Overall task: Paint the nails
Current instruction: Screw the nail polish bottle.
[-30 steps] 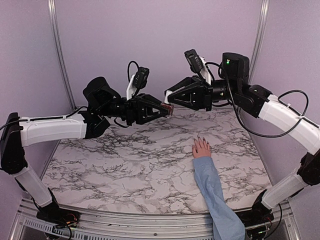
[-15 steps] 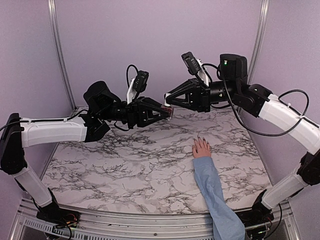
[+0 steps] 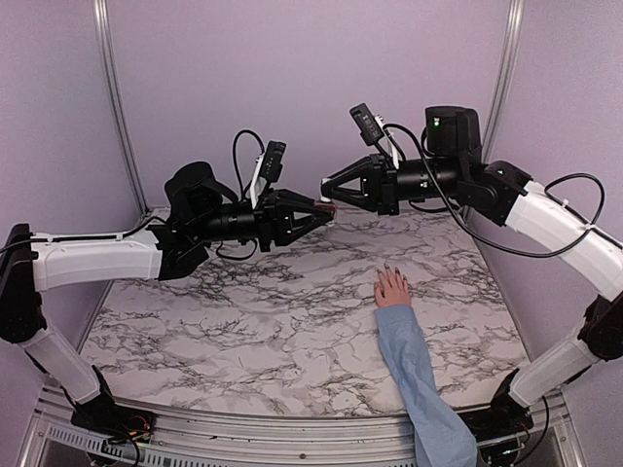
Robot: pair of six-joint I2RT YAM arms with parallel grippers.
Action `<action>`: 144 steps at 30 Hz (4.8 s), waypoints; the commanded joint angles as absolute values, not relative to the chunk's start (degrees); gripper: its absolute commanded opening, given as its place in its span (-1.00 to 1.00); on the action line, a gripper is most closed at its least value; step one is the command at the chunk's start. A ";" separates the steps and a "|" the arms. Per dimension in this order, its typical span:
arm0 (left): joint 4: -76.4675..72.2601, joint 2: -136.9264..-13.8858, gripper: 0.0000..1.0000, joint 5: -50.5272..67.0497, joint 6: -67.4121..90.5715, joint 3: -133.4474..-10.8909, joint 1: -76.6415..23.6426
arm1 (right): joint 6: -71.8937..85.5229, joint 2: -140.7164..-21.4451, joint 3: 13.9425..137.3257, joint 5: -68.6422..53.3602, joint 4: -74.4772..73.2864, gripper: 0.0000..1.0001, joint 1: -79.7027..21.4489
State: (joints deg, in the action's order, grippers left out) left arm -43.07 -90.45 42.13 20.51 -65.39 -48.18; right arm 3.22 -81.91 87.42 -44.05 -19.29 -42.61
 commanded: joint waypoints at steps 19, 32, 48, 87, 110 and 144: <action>-31.84 -87.57 -1.00 0.60 5.39 -65.36 -51.79 | 13.97 -83.13 81.76 -14.40 -16.96 -1.00 -45.52; -27.04 -95.25 -1.00 -15.05 2.86 -72.82 -57.15 | 19.50 -84.71 78.35 -5.06 -13.11 -1.00 -46.72; -27.66 -89.86 -1.00 3.65 4.86 -69.55 -55.63 | 12.58 -78.15 79.28 -6.81 -12.57 -0.07 -46.26; -35.25 -90.75 -1.00 47.78 17.18 -74.78 -55.20 | 4.81 -73.67 81.13 -61.46 -9.10 -0.42 -43.35; -34.46 -90.10 -1.00 26.76 11.92 -72.35 -55.11 | 6.81 -75.01 81.46 -44.88 -13.79 -1.00 -43.34; -31.49 -102.92 -1.00 -22.84 -1.49 -80.68 -63.80 | 17.13 -80.64 80.97 -2.03 -15.99 -1.00 -48.23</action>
